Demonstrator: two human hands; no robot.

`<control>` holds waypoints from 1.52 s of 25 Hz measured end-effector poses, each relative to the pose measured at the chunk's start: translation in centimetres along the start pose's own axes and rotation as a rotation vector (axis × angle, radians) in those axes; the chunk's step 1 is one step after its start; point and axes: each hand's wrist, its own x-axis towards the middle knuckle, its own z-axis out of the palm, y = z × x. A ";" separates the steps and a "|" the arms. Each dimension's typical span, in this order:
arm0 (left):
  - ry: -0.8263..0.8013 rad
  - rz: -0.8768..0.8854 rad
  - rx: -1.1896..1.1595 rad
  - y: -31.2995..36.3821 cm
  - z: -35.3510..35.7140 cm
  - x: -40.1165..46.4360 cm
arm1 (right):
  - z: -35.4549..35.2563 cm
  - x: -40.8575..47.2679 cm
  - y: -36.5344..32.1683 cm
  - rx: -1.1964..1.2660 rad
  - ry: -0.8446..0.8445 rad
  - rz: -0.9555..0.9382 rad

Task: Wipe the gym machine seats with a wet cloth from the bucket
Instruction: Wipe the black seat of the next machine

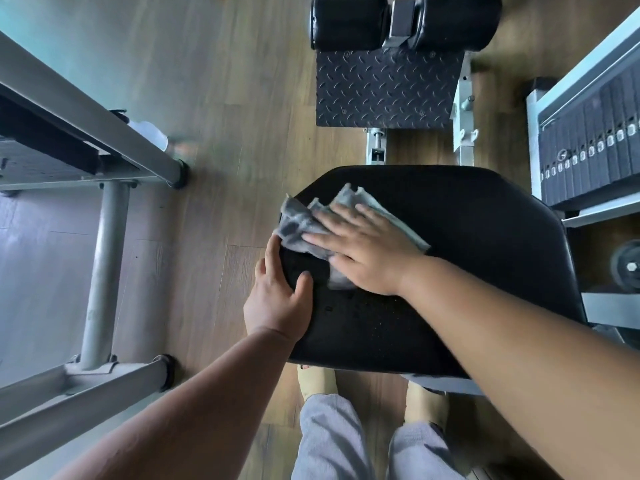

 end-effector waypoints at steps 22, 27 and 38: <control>0.236 0.172 -0.003 0.6 -1.0 -1.3 | -0.7 -8.9 8.0 0.042 0.214 0.612; 0.060 0.286 0.406 5.9 0.3 1.1 | 1.2 -8.9 9.0 -0.005 0.299 0.561; -0.148 0.705 0.402 15.5 8.2 4.1 | 1.5 -8.8 9.5 0.069 0.469 0.526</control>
